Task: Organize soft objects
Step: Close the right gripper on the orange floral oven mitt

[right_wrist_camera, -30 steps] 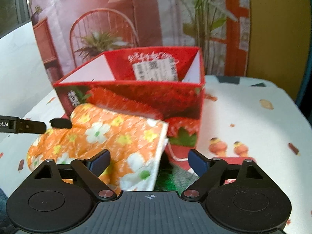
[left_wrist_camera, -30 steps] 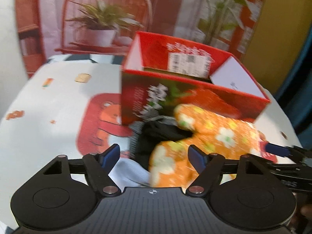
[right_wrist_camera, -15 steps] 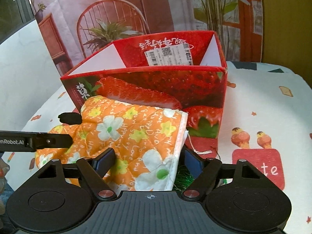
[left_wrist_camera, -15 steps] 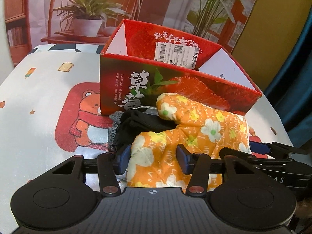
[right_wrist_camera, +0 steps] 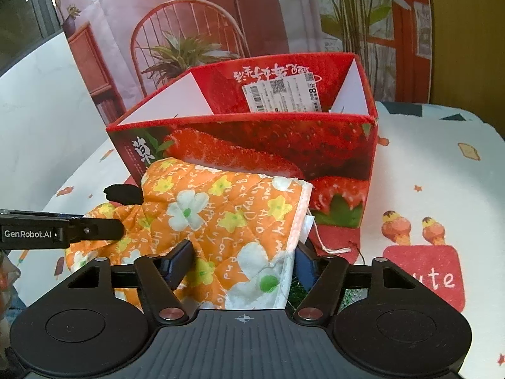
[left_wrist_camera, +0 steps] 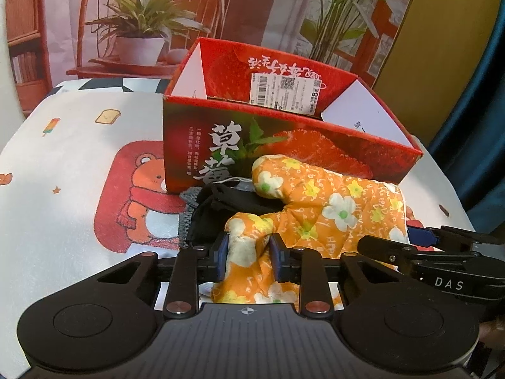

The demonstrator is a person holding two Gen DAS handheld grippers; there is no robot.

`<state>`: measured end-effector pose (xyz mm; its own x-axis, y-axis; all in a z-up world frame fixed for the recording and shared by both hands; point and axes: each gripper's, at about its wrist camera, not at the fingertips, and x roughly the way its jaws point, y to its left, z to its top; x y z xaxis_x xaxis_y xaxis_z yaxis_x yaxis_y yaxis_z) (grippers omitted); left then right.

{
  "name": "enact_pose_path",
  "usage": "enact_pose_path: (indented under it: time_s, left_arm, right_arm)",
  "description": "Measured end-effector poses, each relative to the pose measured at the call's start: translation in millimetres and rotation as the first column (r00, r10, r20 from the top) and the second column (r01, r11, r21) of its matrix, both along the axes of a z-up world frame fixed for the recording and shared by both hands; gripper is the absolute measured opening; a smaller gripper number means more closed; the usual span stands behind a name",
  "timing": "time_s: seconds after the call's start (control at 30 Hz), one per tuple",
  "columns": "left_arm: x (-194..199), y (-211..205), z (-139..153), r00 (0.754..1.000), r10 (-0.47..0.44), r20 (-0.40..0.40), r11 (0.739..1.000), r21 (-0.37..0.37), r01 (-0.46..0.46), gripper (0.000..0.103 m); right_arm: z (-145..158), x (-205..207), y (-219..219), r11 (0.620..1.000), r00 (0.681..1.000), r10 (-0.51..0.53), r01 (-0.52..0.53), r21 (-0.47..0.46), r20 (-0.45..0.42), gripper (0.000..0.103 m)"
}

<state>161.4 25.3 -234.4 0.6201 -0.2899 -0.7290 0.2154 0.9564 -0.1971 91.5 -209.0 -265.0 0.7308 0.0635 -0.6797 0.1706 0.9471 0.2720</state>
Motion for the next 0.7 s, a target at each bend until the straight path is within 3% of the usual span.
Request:
enact_pose_path:
  time_s: [0.27,0.4,0.63,0.7]
  left_arm:
    - [-6,0,10,0.999,-0.006,0.042,1.000,0.003,0.006,0.022]
    - [-10,2,12,0.998,-0.008,0.061,1.000,-0.002,0.008,0.021]
    - [-8,2,9,0.999,-0.011,0.050,1.000,-0.009,0.011,0.020]
    - [-10,2,12,0.998,-0.012,0.060,1.000,-0.017,0.013,0.018]
  right_arm:
    - [16,-5,1,1.000,0.999,-0.005,0.005,-0.018,0.032,0.047]
    - [21,-7,0,1.000,0.999,0.000,0.002,-0.030,0.046,0.033]
    - [16,-4,-2,0.999,1.000,0.000,0.002,-0.046,0.028,0.028]
    - [15,-3,-3,0.999,1.000,-0.006,0.007,-0.047,0.022,0.020]
